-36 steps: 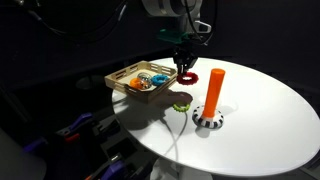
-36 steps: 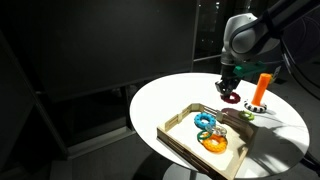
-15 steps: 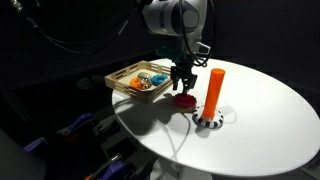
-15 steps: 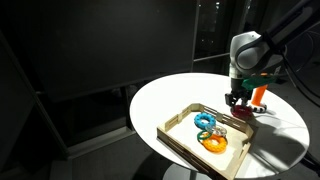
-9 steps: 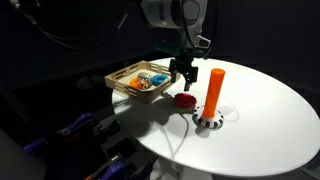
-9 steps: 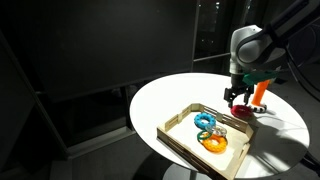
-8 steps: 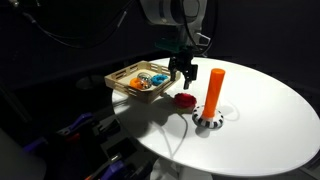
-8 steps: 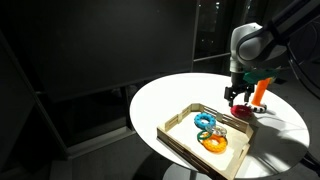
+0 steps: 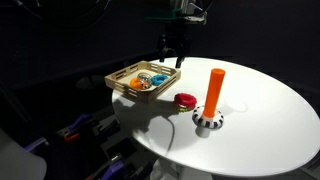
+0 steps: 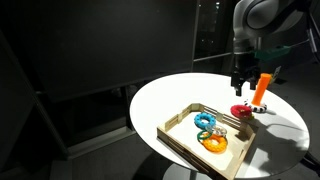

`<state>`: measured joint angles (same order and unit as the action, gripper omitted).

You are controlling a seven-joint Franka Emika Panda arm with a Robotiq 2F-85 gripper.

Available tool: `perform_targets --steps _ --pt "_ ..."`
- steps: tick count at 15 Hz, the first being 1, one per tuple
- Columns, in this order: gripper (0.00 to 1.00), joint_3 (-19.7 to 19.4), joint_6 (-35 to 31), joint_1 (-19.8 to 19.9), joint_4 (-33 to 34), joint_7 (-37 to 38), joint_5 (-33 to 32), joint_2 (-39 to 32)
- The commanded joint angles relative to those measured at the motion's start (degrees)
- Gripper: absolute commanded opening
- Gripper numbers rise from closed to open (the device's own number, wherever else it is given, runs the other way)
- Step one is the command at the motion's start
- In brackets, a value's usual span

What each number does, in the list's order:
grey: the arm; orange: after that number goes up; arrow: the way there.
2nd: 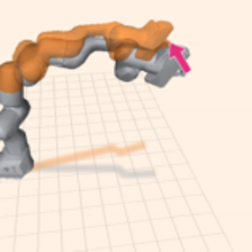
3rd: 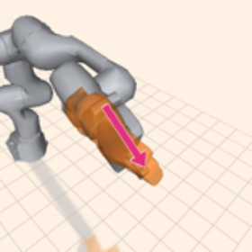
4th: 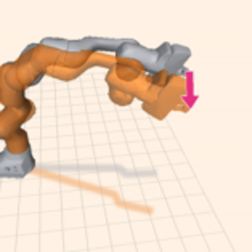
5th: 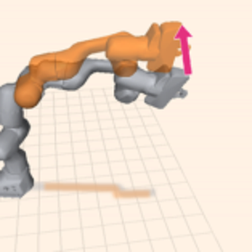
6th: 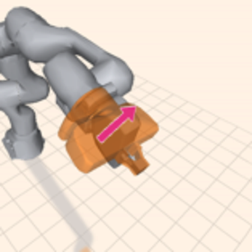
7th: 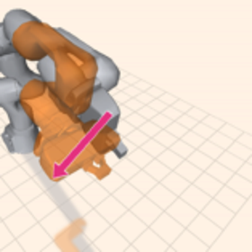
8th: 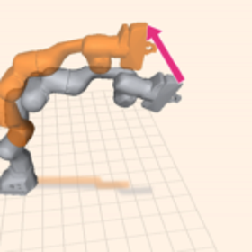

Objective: Remove the red ring from the crate and put it on the table

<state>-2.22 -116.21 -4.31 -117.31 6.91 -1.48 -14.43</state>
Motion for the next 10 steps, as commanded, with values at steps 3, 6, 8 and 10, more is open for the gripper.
perform_targets --steps 3,6,8,10 --pt "1.0 2.0 8.7 0.6 -1.5 -2.3 -1.2 8.6" --pt "1.0 2.7 11.2 0.5 -2.0 -2.0 -1.9 12.8" --pt "1.0 3.2 12.0 0.4 -2.2 -1.7 -2.5 15.4" --pt "1.0 3.7 12.2 0.3 -2.3 -1.5 -2.9 17.6"
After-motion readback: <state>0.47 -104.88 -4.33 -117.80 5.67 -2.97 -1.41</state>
